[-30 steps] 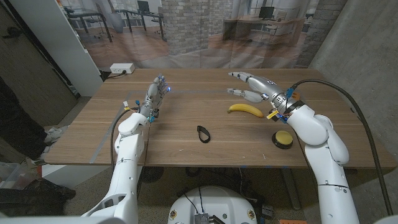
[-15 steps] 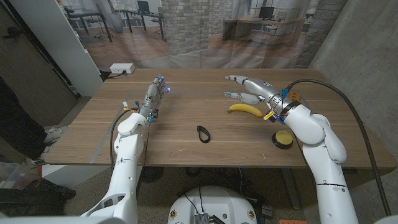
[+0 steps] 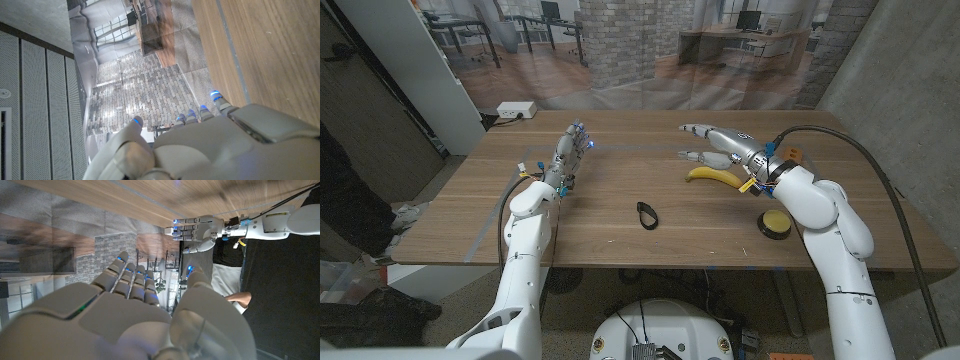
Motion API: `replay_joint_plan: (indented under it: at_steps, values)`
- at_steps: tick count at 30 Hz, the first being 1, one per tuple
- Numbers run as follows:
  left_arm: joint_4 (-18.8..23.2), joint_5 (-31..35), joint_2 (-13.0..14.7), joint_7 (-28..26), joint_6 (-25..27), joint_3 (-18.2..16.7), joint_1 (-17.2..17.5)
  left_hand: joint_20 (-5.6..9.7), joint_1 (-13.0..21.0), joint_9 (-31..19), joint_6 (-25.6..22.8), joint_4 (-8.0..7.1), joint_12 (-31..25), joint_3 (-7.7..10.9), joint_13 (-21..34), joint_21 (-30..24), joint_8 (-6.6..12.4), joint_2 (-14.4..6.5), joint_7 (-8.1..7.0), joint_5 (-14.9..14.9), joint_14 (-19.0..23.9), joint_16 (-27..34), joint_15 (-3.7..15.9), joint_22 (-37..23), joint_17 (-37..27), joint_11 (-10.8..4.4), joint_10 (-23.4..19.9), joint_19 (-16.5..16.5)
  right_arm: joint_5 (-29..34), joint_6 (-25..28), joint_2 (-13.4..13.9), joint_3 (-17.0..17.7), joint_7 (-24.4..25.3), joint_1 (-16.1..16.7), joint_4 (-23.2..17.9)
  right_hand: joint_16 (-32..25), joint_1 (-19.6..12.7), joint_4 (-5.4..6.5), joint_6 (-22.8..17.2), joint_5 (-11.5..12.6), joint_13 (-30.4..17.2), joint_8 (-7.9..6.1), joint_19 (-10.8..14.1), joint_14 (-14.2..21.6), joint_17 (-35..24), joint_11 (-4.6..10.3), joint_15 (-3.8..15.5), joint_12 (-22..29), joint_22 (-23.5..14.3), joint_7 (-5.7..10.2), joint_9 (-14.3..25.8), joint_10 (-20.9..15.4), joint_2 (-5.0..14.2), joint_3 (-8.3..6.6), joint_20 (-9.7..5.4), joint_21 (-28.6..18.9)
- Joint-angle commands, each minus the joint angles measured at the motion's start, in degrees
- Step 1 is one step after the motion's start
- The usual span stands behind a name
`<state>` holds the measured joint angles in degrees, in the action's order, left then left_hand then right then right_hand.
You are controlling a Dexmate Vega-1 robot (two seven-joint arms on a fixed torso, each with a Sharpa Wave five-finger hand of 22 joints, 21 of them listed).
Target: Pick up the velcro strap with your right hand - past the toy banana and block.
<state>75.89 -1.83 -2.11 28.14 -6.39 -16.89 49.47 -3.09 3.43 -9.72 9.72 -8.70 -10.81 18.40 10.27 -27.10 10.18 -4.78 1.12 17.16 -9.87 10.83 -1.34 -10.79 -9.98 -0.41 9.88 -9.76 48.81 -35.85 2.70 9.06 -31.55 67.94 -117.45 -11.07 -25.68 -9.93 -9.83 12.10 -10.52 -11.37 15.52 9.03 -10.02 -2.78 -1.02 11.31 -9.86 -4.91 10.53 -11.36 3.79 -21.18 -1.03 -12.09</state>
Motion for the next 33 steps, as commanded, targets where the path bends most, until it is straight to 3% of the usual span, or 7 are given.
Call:
replay_joint_plan:
  at_steps: [1,8,21,33]
  values:
    - [-1.59,0.46,-0.01,-0.03,-0.41,-0.07,-1.04,-0.16,0.0,-0.1,5.59,-0.02,-0.21,-0.03,0.25,0.06,0.14,-2.2,0.27,0.31,-11.67,0.24,-0.19,-0.14,-0.24,0.13,8.99,-7.02,1.87,0.89,0.83,-0.74,-1.04,-0.36,0.07,-0.33,-1.65,-0.43,-0.43,0.18,-0.36,-0.23,0.59,1.15,-0.07,-0.02,0.37,0.19,-0.17,0.27,0.16,-0.91,-0.14,-0.63,-0.1,0.05]
    - [-2.33,0.64,-0.06,0.08,-0.54,-0.06,-1.58,-0.18,-0.01,-0.1,5.68,-0.02,-0.17,-0.09,0.25,0.18,0.11,-2.17,0.27,0.31,-11.76,0.21,-0.22,-0.14,-0.24,0.17,9.12,-7.04,2.87,1.38,1.21,-1.09,-1.65,-0.24,-0.37,-0.51,-3.04,-0.56,-1.18,0.2,-0.41,-0.47,1.16,2.19,-0.09,0.07,0.85,0.39,-0.18,0.29,0.2,-1.7,-0.79,-0.89,-0.12,-0.03]
    - [-2.55,0.87,-0.15,0.13,-0.56,-0.18,-1.76,-0.17,-0.02,-0.1,5.72,-0.01,-0.21,-0.18,0.25,0.35,0.11,-2.14,0.29,0.31,-11.75,0.22,-0.22,-0.15,-0.24,0.22,9.05,-6.98,4.66,2.25,1.49,-1.62,-2.32,0.35,-1.54,-1.32,-5.7,-0.23,-2.67,0.27,-0.66,-0.79,3.31,5.53,-0.4,0.41,1.47,0.65,-0.46,1.0,0.37,-3.2,-2.19,-1.16,2.23,-0.66]
    - [-2.34,0.86,-0.24,0.28,-0.57,-0.21,-1.52,-0.06,0.01,-0.1,5.8,0.05,-0.17,-0.3,0.25,0.57,0.1,-2.0,0.22,0.3,-11.88,0.18,-0.2,-0.16,-0.23,0.11,9.19,-7.02,7.57,2.97,1.42,-2.23,-2.03,1.28,-3.15,-3.77,-7.72,0.37,-6.23,0.8,-1.13,-1.81,5.88,10.55,-2.03,0.56,4.14,1.89,-0.91,1.84,0.58,-7.55,-2.63,-1.02,3.53,-1.56]
